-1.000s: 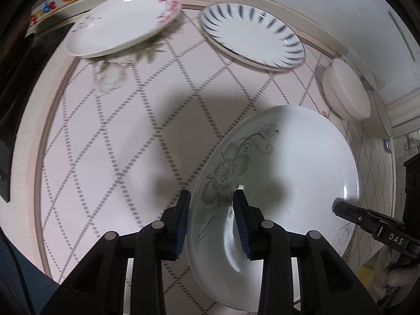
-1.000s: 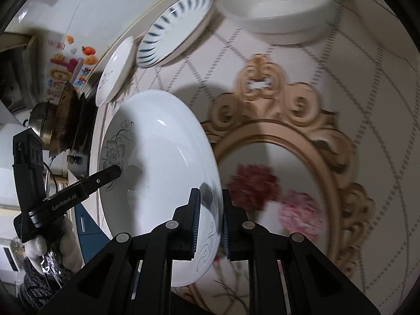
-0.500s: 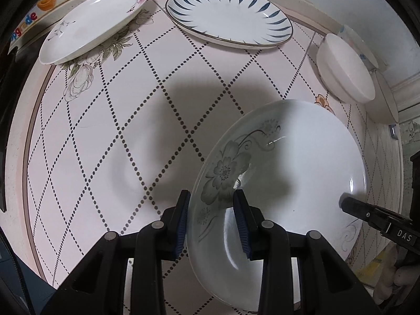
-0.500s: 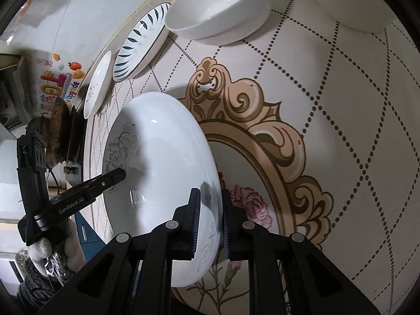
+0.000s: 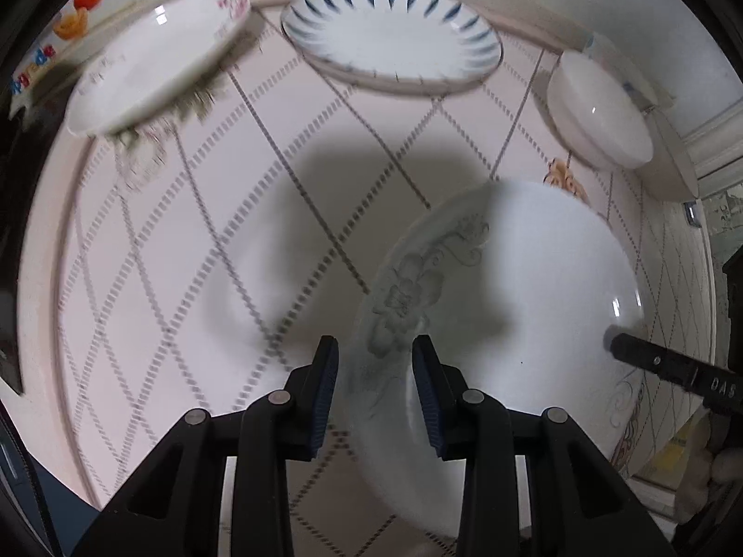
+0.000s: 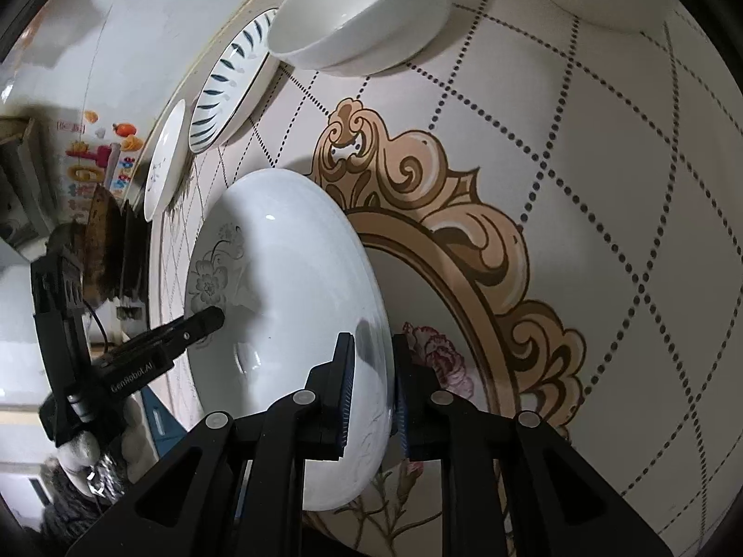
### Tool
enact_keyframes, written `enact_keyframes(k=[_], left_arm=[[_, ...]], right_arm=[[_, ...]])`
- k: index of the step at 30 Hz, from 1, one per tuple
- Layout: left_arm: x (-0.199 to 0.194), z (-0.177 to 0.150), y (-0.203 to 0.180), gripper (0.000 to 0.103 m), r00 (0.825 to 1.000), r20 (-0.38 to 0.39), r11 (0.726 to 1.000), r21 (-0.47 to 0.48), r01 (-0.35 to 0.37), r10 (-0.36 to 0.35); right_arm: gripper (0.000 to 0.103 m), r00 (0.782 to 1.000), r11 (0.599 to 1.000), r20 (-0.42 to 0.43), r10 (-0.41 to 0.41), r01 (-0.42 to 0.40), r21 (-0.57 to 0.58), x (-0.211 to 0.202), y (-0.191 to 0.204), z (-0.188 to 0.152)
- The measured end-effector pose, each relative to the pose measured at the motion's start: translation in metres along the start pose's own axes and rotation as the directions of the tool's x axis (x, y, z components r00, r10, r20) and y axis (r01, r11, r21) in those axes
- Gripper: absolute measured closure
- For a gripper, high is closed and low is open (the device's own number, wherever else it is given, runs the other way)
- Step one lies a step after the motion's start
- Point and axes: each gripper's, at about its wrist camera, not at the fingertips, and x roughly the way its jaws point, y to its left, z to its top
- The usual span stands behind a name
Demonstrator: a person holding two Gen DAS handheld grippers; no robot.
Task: Organize plates and bowls
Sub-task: 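Lift the grey-floral plate with both grippers toward the pink-flowered plate, then lower the grey-floral plate onto the pink-flowered plate and grip both rims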
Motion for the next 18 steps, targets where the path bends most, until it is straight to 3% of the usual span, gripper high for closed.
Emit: enact_keyframes(k=[4,8,10,13,18], left_arm=[[-0.038,0.012,0.026,0.072,0.996,0.083,0.999,-0.011,0.039,-0.038],[-0.066,0.039,0.077,0.059,0.986,0.163,0.995,-0.087,0.049,-0.034],[-0.068,0.056,0.104,0.056,0.981,0.191,0.991,-0.126,0.047,-0.022],[-0.058,0.085,0.153,0.056,0.981,0.194,0.98,-0.199,0.031,0.008],[-0.037,0.12,0.219,0.056,0.98,0.186,0.953,-0.303,-0.017,0.076]], right_arm=[[0.083,0.999,0.998,0.024,-0.035,0.033,0.055,-0.026,-0.001,-0.002],[0.063,0.991,0.993,0.077,-0.105,0.101,0.054,-0.056,0.021,0.001],[0.061,0.989,0.993,0.1,-0.111,0.108,0.037,-0.063,0.046,0.009],[0.054,0.991,0.998,0.121,-0.056,0.058,-0.008,-0.052,0.096,0.037],[0.054,0.989,0.994,0.141,0.039,-0.024,-0.105,0.011,0.2,0.115]])
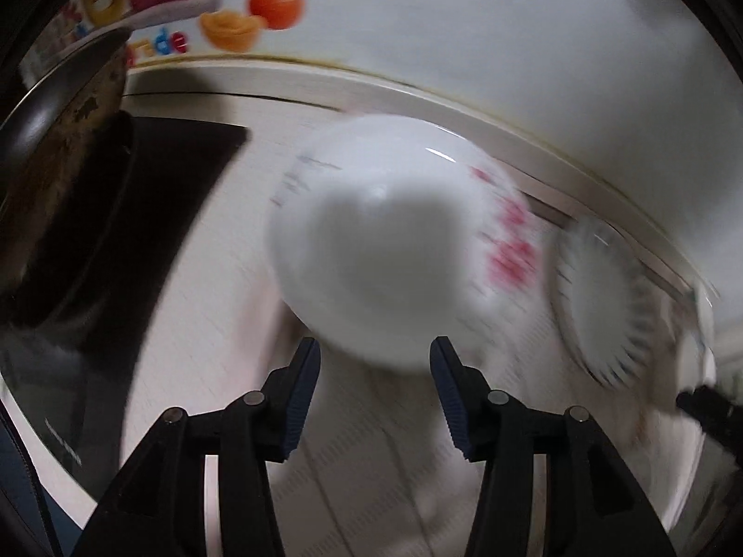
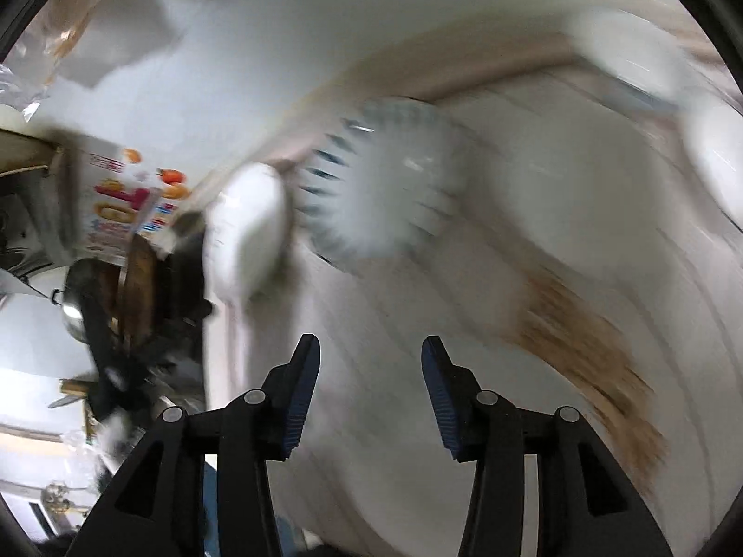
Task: Organize plates and bowls
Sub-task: 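Lower the grey-floral plate onto the pink-flowered plate and grip both rims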
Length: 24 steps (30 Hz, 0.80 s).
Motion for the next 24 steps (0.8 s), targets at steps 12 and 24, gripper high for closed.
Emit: enact_keyframes(k=[12,24], left_arm=[[0.062,0.056,0.037,0.056,0.997,-0.037,0.998,0.005,-0.068,0.068],[0.063,0.064,0.058,0.082,0.999,-0.018,0.999,-0.01,-0.047,0.046]], right_arm=[[0.054,0.995,0.993,-0.077,-0.065,0.056,-0.108,0.169,0.091,0.119],[0.09,0.995,0.994,-0.086,-0.052,0.043,-0.103,0.205,0.087,0.134]])
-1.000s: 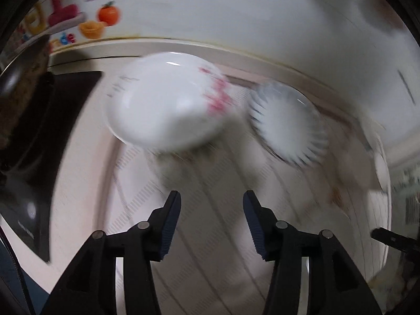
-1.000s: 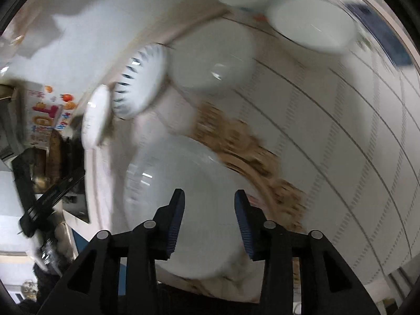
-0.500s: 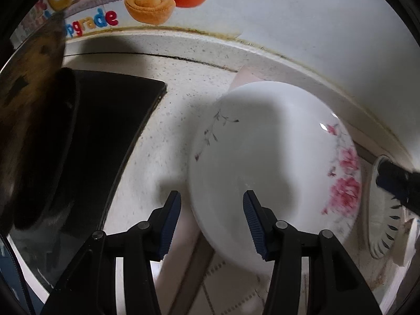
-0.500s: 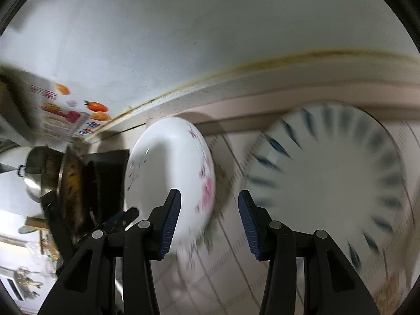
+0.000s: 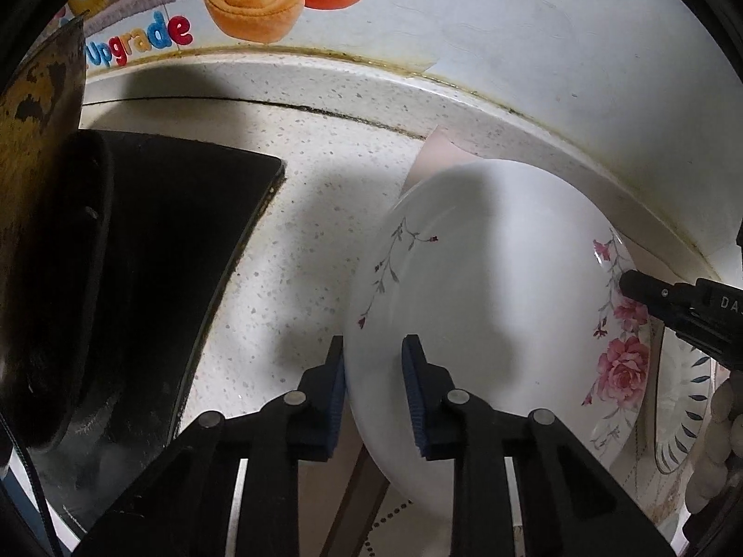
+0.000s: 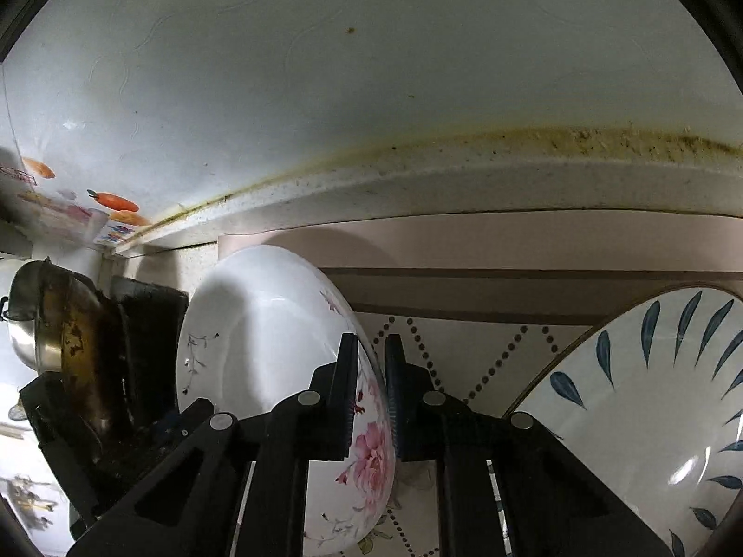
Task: Organize plates and bowls
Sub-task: 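Lower the grey-floral plate onto the pink-flowered plate and grip both rims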
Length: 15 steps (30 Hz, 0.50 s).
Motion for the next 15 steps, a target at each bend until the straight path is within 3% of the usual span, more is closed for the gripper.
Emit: enact_keyframes(k=[8,10,15], left_arm=[[-0.022,-0.005,-0.013,0.082,1.0,0.015,1.0,0.018,0.016,-0.016],[-0.024,0.007,-0.008,0.082,0.999,0.02,0.999,0.022,0.026,-0.027],[-0.051,-0.004,-0.024,0.082,0.998,0.03,0.997,0.056,0.054,-0.056]], right_arm=[[0.089,1.0,1.0,-0.002,0.022,-0.022,-0.011,-0.022,-0.009,-0.012],[0.089,0.999,0.999,-0.003,0.033,-0.033,-0.012,-0.033,-0.011,-0.017],[0.089,0.999,0.999,0.003,0.048,-0.048,-0.022,-0.074,-0.021,-0.039]])
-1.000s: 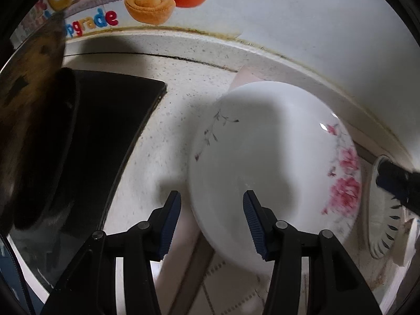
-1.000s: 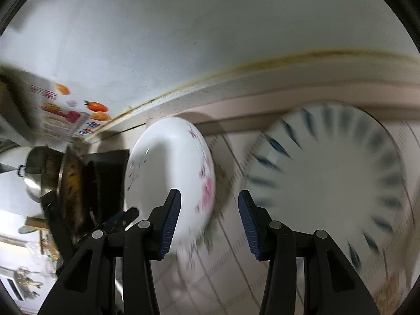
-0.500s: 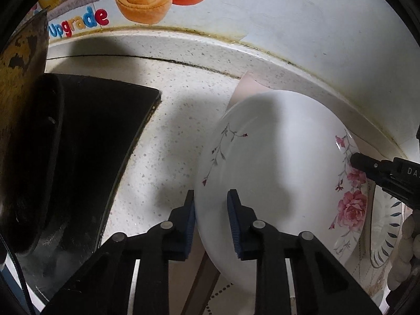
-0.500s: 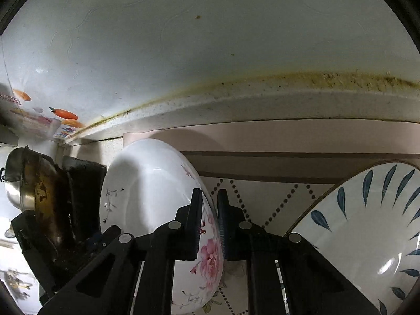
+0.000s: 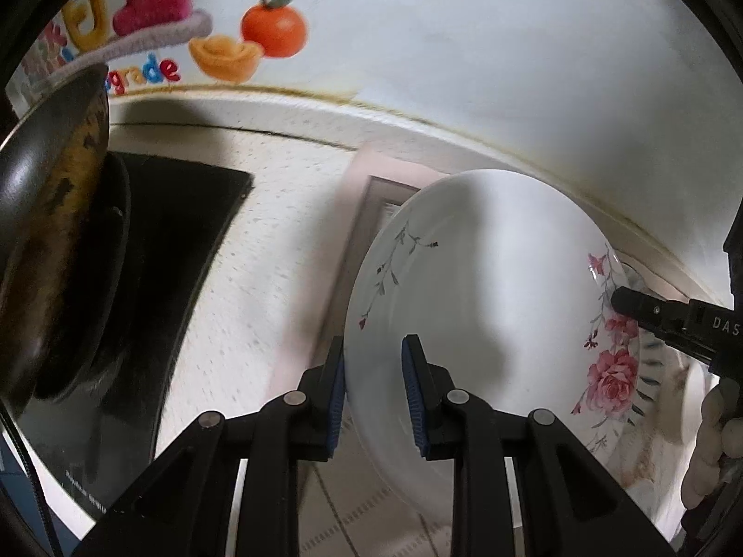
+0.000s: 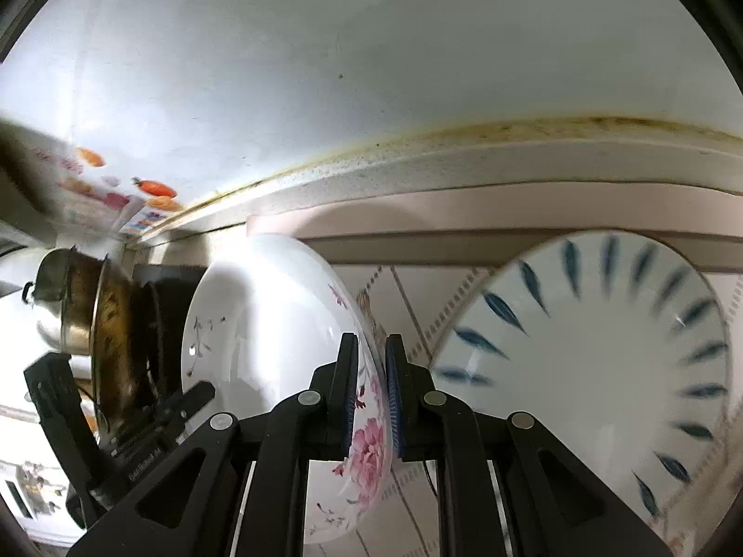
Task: Organize plates and bowls
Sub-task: 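Lower the grey-floral plate onto the pink-flowered plate and grip both rims, then lift the two stacked plates with both grippers toward the blue-striped plate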
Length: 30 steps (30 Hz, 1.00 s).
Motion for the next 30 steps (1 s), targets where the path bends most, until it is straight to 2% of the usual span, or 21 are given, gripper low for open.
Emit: enact_keyframes(k=[7,15,19,24,30], left_arm=[[-0.02,-0.044,-0.056,0.082,0.999,-0.025,0.996,0.071,0.046,-0.044],[-0.039,-0.105,-0.119,0.082,0.993,-0.078,0.98,0.17,0.105,-0.092],[-0.039,-0.138,-0.149,0.082,0.985,-0.132,0.967,0.217,0.135,-0.108],[-0.029,-0.172,-0.182,0.082,0.978,-0.188,0.947,0.288,0.142,-0.089],[-0.015,-0.189,-0.2,0.082,0.972,-0.23,0.937,0.325,0.13,-0.055]], right_arm=[[0.089,1.0,1.0,0.015,-0.006,0.006,0.016,-0.067,-0.026,-0.047],[0.089,0.999,0.995,0.017,-0.036,0.035,0.089,-0.135,-0.084,-0.131],[0.089,0.998,0.991,0.005,-0.063,0.061,0.119,-0.154,-0.118,-0.175],[0.089,0.997,0.981,-0.007,-0.082,0.082,0.178,-0.167,-0.161,-0.22],[0.089,0.996,0.972,-0.009,-0.085,0.085,0.221,-0.17,-0.19,-0.254]])
